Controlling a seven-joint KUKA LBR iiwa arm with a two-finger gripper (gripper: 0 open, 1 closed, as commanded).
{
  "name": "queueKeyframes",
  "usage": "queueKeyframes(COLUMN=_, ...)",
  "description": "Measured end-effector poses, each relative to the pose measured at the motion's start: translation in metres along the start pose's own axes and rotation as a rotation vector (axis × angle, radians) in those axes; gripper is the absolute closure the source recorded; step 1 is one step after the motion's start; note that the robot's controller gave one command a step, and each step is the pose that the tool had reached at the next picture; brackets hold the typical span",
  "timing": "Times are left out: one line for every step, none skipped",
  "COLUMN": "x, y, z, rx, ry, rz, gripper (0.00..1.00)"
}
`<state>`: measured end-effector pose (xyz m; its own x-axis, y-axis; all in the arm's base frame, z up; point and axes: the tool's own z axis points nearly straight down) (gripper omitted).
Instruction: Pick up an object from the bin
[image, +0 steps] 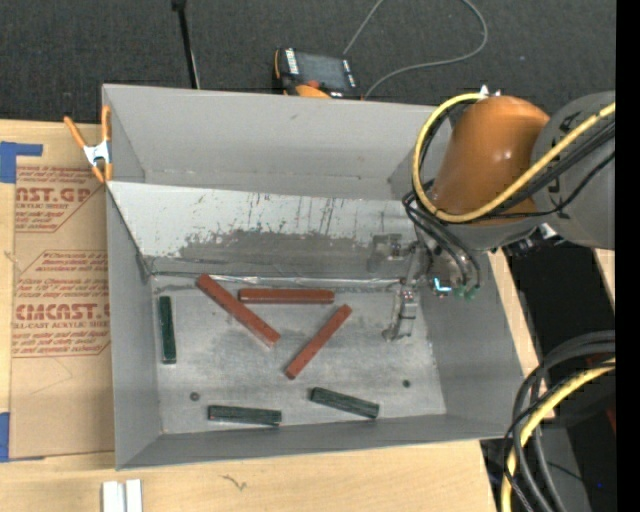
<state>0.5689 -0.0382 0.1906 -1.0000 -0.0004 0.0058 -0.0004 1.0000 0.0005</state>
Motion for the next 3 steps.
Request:
queueKeyframes(x=0.005, y=0.079, z=0.121, rx=-0.002, ry=-0.003, rz=-0.139, gripper=0.0)
queueKeyframes(x=0.004, y=0.077, z=0.117, rx=0.0, ry=-0.007, rz=-0.136, gripper=1.0)
queueKeyframes(x=-0.026, y=0.089, z=-0.003, rx=0.0, ry=-0.018, rz=-0.154, gripper=1.0)
